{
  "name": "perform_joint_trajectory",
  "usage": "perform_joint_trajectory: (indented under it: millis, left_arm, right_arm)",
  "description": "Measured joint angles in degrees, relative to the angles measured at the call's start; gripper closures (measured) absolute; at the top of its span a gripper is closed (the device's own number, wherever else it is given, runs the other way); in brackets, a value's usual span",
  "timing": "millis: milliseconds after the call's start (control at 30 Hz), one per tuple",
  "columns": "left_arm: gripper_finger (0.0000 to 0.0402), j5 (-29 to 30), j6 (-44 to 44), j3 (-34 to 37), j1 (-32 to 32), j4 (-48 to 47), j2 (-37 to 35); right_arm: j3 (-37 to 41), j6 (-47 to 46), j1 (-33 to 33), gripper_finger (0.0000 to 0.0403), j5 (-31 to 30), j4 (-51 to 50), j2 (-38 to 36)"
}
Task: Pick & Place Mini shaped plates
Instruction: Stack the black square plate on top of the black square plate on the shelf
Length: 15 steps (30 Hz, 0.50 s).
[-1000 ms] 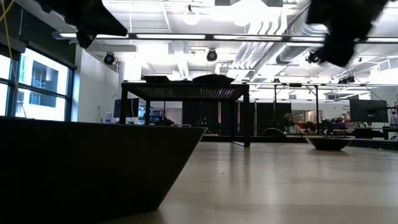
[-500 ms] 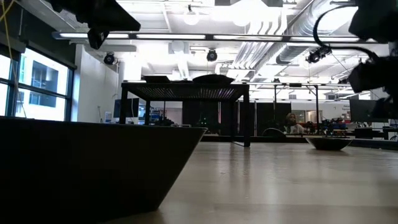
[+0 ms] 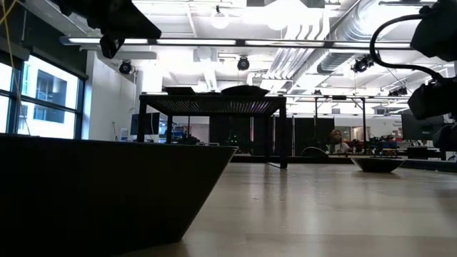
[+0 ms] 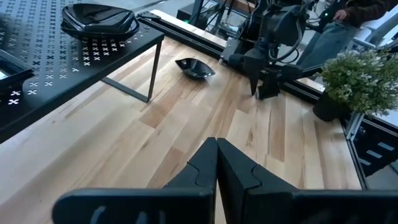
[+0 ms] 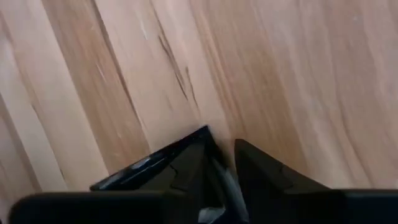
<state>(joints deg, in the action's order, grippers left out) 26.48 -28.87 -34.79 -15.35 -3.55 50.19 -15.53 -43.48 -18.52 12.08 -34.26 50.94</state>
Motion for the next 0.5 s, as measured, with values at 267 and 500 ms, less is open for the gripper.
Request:
perform_joint_trajectory:
  millis: [267,500]
  left_arm:
    - [0.0401,-0.02,0.09,0.0,0.0,-0.01,0.0]
    - [0.0401,0.0,0.07,0.0,-0.01,-1.33,0.0]
  right_arm:
    - [-0.63,0.86,-0.04,0.0395,3.82,0.46,0.07]
    - [-0.61,-2.15,-0.02,0.0388,5.34,2.5,0.06]
